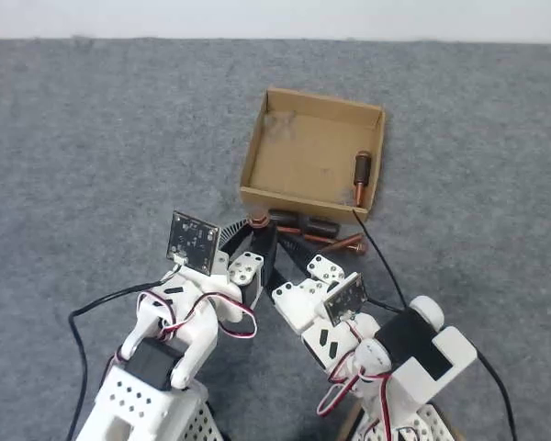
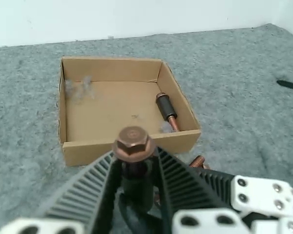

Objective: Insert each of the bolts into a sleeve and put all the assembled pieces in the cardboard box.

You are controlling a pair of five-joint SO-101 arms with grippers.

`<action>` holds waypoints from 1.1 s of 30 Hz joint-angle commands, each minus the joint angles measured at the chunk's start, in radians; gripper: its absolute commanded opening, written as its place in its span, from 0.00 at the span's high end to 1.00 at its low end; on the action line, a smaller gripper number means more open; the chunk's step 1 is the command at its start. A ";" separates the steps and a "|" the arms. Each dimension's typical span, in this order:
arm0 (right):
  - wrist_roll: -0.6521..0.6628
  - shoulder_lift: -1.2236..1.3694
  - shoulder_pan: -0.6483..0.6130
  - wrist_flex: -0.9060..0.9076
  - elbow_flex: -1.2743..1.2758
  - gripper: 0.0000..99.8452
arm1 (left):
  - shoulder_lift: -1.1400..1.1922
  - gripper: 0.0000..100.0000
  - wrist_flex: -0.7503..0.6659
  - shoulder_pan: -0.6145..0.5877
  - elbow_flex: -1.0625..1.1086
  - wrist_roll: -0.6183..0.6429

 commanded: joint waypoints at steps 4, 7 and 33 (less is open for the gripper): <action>0.015 -0.010 0.031 -0.007 0.025 0.99 | -0.002 0.90 0.005 -0.003 -0.018 0.002; 0.015 -0.010 0.031 -0.007 0.025 0.99 | -0.002 0.90 0.005 -0.003 -0.018 0.002; 0.015 -0.008 0.031 0.001 0.025 0.99 | -0.002 0.80 0.009 -0.005 -0.019 0.002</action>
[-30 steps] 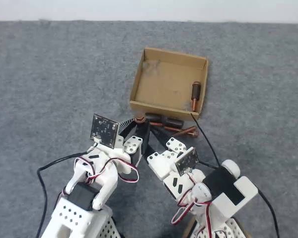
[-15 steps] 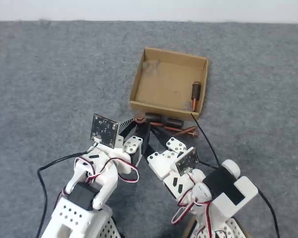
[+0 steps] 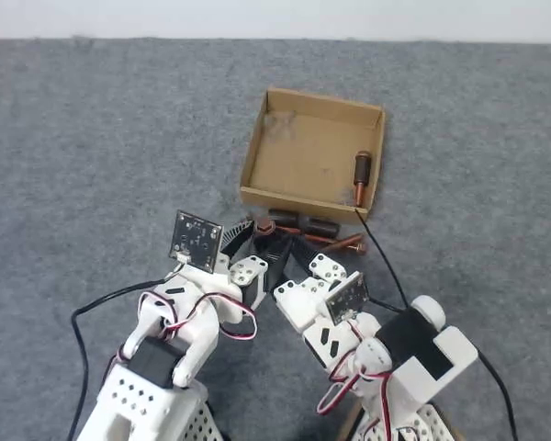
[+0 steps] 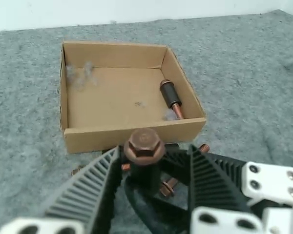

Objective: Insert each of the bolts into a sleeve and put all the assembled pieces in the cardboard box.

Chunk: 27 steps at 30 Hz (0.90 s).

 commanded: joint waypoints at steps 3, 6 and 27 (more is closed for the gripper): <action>0.015 -0.008 0.021 0.001 0.025 0.99 | -0.011 0.80 0.005 -0.003 -0.062 0.002; 0.015 -0.008 0.021 0.001 0.025 0.99 | -0.012 0.80 0.005 -0.003 -0.062 0.002; 0.015 -0.008 0.047 0.001 0.020 0.99 | -0.327 0.93 0.135 -0.258 -0.168 -0.003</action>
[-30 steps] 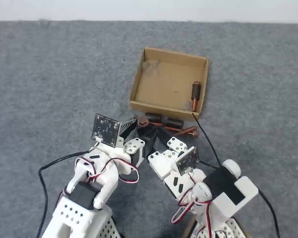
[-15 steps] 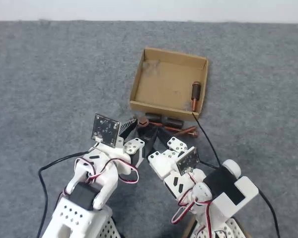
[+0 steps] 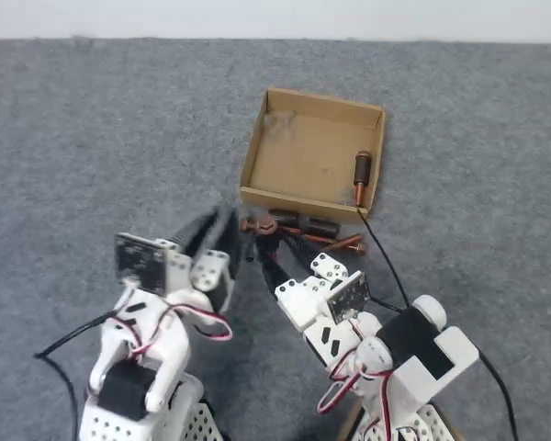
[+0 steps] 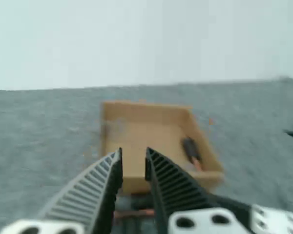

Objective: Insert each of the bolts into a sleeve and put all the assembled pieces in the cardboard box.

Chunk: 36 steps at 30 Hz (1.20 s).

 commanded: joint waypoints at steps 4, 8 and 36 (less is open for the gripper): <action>0.015 -0.007 0.038 0.002 0.012 0.99 | -0.026 0.93 -0.098 -0.290 -0.061 -0.002; 0.015 -0.007 0.047 0.002 0.012 0.99 | -0.025 0.93 -0.092 -0.393 -0.021 0.000; 0.015 -0.016 0.337 -0.070 -0.112 0.99 | -0.025 0.99 0.133 -0.549 0.254 -0.005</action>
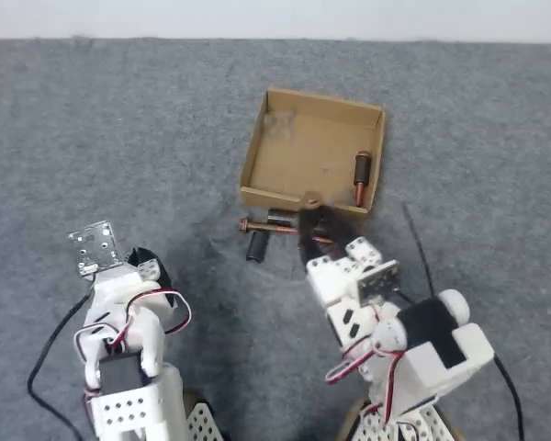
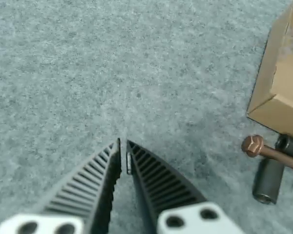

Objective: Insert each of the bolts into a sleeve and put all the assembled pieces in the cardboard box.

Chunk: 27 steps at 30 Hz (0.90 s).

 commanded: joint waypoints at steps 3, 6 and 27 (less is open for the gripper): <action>0.015 -0.016 0.134 -0.036 -0.141 0.99 | -0.025 0.99 0.005 -0.003 -0.015 -0.008; 0.017 -0.018 0.162 -0.036 -0.187 0.99 | -0.025 0.99 0.005 -0.003 -0.015 -0.008; 0.018 -0.019 0.325 0.357 -0.868 0.99 | -0.025 0.98 -0.002 0.003 -0.015 -0.106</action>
